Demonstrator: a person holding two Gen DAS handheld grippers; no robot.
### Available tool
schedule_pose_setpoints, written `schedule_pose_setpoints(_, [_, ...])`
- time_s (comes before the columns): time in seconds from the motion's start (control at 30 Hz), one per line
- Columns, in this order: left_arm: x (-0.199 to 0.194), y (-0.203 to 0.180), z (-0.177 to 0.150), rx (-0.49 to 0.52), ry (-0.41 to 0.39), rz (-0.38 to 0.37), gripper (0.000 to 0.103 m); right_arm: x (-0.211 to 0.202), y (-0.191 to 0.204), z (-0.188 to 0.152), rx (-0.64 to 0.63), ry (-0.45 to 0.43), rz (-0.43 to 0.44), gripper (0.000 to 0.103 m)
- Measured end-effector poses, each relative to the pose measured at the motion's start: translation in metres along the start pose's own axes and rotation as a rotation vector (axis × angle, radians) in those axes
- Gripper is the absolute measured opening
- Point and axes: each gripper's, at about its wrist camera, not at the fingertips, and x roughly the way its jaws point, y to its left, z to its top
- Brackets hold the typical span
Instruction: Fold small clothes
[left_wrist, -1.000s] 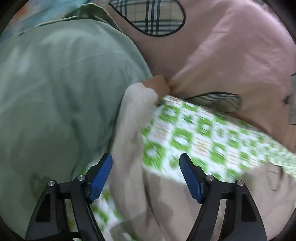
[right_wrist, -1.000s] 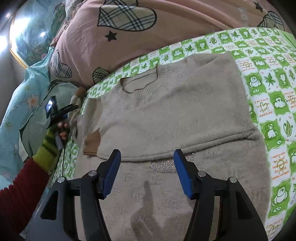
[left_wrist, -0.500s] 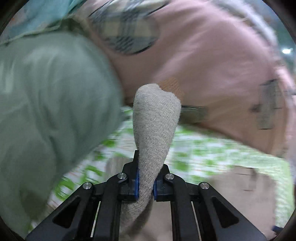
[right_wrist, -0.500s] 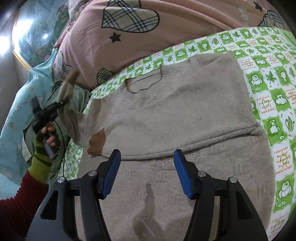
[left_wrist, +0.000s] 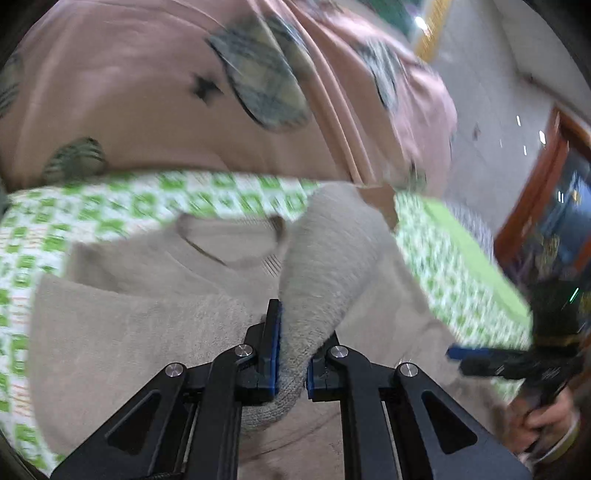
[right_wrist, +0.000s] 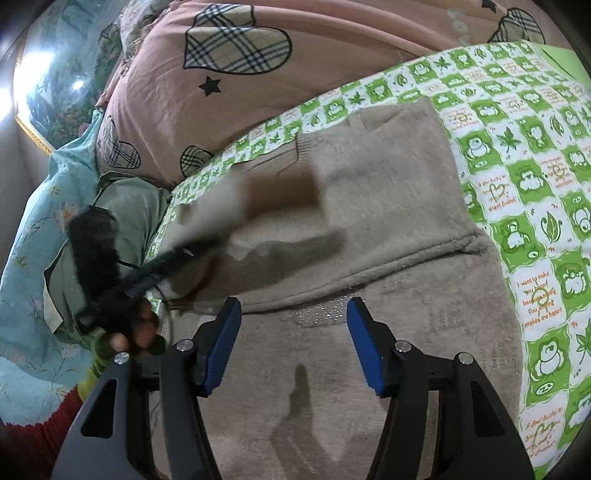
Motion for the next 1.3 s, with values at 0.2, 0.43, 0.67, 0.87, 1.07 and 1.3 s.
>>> schedule_pose_setpoints(0.2, [0.049, -0.013, -0.027, -0.011, 0.129, 0.059, 0.031, 0.003, -0.012, 0.014, 0.026, -0.014, 0.007, 0.061])
schedule_pose_setpoints(0.43, [-0.021, -0.01, -0.043, -0.047, 0.025, 0.098, 0.067, 0.034, -0.017, 0.036, 0.004, 0.031, -0.012, 0.061])
schedule_pose_setpoints(0.67, [-0.093, 0.052, -0.096, -0.218, -0.053, 0.422, 0.069, 0.079, -0.021, 0.046, -0.01, 0.089, -0.028, 0.06])
schedule_pose_setpoints(0.87, [-0.102, 0.096, -0.123, -0.392, -0.02, 0.474, 0.068, 0.064, -0.007, 0.059, 0.004, 0.044, 0.065, 0.007])
schedule_pose_setpoints(1.07, [-0.077, 0.091, -0.109, -0.311, 0.038, 0.542, 0.057, -0.024, -0.007, 0.086, 0.051, -0.131, 0.168, 0.007])
schedule_pose_setpoints(1.3, [-0.069, 0.109, -0.097, -0.417, 0.018, 0.606, 0.051, -0.018, -0.055, 0.078, 0.131, -0.069, -0.008, 0.007])
